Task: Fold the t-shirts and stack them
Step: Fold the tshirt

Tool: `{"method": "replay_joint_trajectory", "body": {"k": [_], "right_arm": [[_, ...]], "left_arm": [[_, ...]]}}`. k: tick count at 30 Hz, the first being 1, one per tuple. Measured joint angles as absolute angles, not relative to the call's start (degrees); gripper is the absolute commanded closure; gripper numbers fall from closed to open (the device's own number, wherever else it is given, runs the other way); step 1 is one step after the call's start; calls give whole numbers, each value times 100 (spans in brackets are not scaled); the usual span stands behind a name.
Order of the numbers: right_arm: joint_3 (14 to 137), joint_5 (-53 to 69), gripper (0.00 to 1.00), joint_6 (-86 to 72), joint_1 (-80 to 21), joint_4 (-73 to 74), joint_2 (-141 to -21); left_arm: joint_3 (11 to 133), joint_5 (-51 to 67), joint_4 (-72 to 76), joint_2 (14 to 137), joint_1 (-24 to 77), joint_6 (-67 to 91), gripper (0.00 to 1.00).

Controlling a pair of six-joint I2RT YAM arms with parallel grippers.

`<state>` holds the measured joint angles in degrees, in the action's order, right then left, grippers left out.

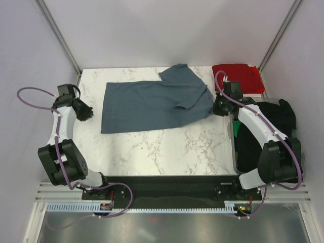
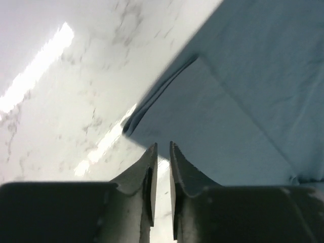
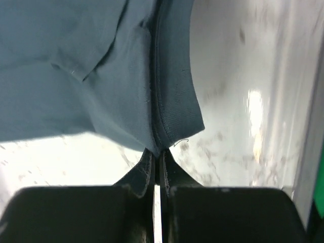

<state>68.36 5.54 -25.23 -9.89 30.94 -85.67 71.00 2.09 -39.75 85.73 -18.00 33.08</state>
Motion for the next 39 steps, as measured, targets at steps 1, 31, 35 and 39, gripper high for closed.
{"method": "replay_joint_trajectory", "body": {"k": [1, 31, 35, 39], "right_arm": [[6438, 602, 100, -2554, -991, 3061, -8458], [5280, 902, 100, -2453, -989, 3070, -8941], [5299, 919, 100, -2410, -989, 3039, -9056], [5365, 928, 100, -2399, -989, 3035, -9194]], "left_arm": [[6742, 246, -3957, 8414, -1817, 3312, 65], [5701, 19, -3181, 9684, -1664, 3483, 62], [5927, -3, -3216, 9891, -1664, 3494, 71], [6020, -1, -3210, 9979, -1664, 3505, 83]]}}
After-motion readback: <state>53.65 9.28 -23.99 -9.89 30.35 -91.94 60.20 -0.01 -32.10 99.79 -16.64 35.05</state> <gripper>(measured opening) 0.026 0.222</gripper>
